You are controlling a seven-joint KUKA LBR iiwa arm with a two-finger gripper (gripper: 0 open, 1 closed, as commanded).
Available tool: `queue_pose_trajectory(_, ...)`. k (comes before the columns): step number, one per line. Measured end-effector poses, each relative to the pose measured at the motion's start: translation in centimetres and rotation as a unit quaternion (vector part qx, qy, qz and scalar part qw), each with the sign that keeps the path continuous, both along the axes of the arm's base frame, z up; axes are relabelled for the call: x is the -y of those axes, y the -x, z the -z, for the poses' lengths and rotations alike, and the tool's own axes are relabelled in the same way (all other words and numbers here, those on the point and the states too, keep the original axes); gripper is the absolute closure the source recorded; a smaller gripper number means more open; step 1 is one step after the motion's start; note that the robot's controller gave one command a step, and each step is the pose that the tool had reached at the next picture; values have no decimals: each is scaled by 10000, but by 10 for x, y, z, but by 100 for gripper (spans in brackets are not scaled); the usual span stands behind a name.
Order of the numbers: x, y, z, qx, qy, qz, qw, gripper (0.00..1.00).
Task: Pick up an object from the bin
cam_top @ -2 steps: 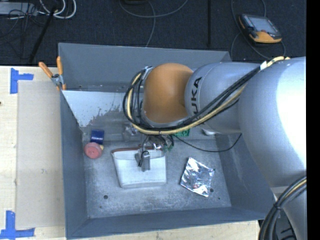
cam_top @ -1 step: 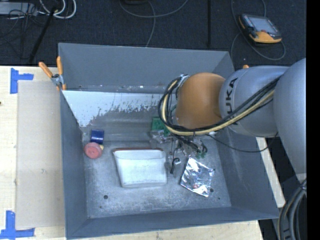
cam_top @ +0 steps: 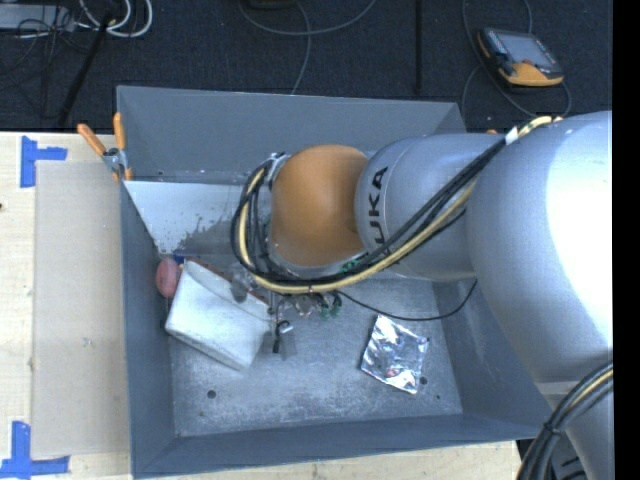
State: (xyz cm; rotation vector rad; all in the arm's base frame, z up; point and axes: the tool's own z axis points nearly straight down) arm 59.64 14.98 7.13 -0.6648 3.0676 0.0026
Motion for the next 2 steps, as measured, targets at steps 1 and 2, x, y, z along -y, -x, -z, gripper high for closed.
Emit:
queue_pose_trajectory(1, 4, 1, 2, -17, 8, 38, 10000, 100)
queue_pose_trajectory(2, 3, -1, -93, 21, 2, 49, 10000, 100)
